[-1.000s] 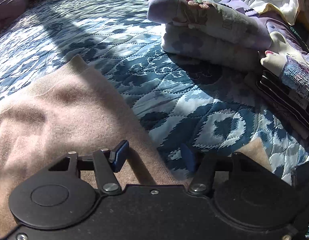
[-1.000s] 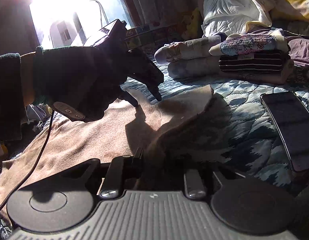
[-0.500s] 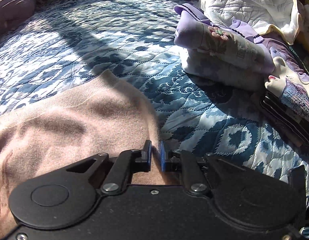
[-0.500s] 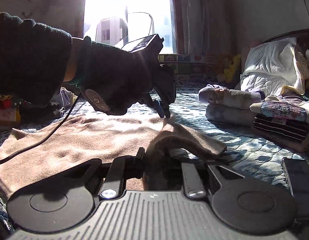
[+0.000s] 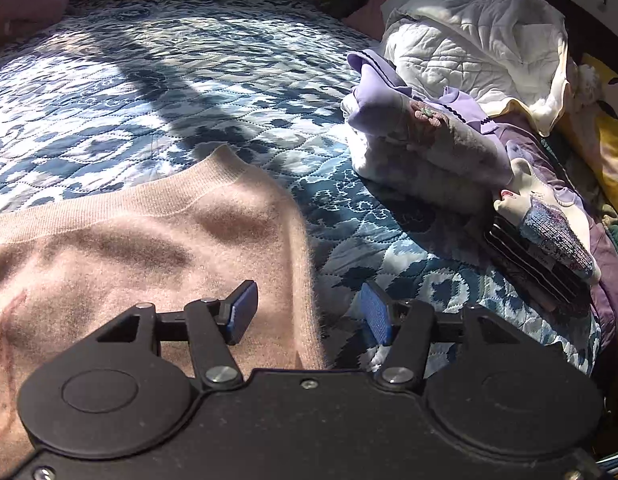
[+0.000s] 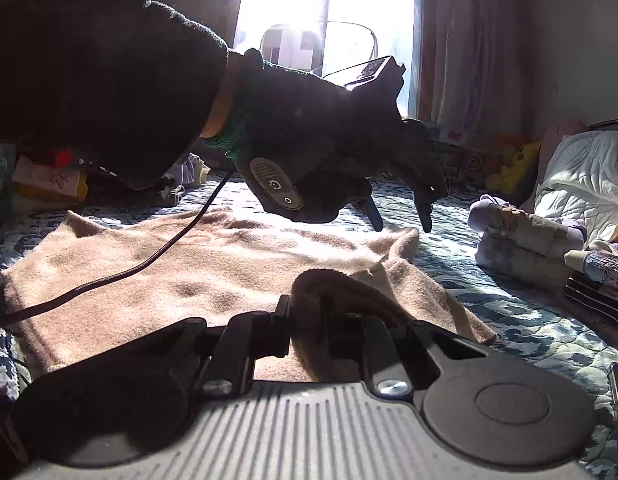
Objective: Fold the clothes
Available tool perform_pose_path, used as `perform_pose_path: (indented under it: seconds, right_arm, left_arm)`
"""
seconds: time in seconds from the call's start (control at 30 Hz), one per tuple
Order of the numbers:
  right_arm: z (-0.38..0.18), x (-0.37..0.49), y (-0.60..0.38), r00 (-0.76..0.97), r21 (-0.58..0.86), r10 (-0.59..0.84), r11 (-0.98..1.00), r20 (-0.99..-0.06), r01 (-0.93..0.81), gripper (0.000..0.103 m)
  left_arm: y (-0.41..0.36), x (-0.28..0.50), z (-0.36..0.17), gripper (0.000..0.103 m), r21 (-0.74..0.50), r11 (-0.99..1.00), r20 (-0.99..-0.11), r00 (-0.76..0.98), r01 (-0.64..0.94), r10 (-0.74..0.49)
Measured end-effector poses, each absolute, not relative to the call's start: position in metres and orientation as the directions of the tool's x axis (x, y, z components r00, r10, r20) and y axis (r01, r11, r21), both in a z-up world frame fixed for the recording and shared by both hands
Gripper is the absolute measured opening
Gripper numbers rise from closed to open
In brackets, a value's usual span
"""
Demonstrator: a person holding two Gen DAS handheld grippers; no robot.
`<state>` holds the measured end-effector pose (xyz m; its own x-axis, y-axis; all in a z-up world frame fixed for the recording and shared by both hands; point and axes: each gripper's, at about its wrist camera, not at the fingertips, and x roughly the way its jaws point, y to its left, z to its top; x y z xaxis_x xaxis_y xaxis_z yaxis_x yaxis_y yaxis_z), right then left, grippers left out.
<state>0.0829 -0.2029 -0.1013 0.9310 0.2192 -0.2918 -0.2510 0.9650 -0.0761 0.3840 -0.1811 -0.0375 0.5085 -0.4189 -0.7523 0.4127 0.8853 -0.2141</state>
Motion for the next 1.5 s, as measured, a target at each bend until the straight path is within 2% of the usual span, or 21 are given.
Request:
perform_pose_path:
  seconds: [0.03,0.1,0.17,0.4,0.7,1.0,1.5]
  right_arm:
    - [-0.101,0.083,-0.203,0.932,-0.074,0.22,0.965,-0.289,-0.251,0.016]
    - [-0.1,0.082,-0.2,0.931,-0.08,0.228,0.962,-0.286,-0.261,0.016]
    - [-0.099,0.082,-0.196,0.929,-0.088,0.238,0.958,-0.284,-0.273,0.016]
    - [-0.096,0.082,-0.172,0.919,-0.135,0.286,0.934,-0.272,-0.331,0.016]
    - [-0.1,0.083,-0.123,0.887,-0.197,0.35,0.887,-0.3,-0.417,0.016]
    - [-0.11,0.085,-0.099,0.868,-0.242,0.358,0.859,-0.342,-0.45,0.016]
    - [-0.116,0.081,-0.086,0.842,-0.262,0.389,0.827,-0.373,-0.498,0.016]
  left_arm:
    - [-0.185,0.385,-0.043,0.05,-0.182,0.89,-0.765,0.508,0.419,-0.396]
    - [-0.184,0.387,-0.052,0.017,-0.169,0.891,-0.782,0.494,0.421,-0.381]
    - [-0.172,0.386,-0.054,0.008,-0.198,0.887,-0.769,0.495,0.416,-0.404]
    - [-0.114,0.378,-0.042,0.007,-0.236,0.9,-0.722,0.554,0.366,-0.414]
    - [-0.05,0.373,-0.056,0.007,-0.28,0.919,-0.712,0.582,0.278,-0.393]
    - [-0.028,0.374,-0.077,0.007,-0.305,0.922,-0.727,0.567,0.239,-0.387]
    - [0.004,0.362,-0.092,0.007,-0.375,0.91,-0.688,0.605,0.177,-0.401]
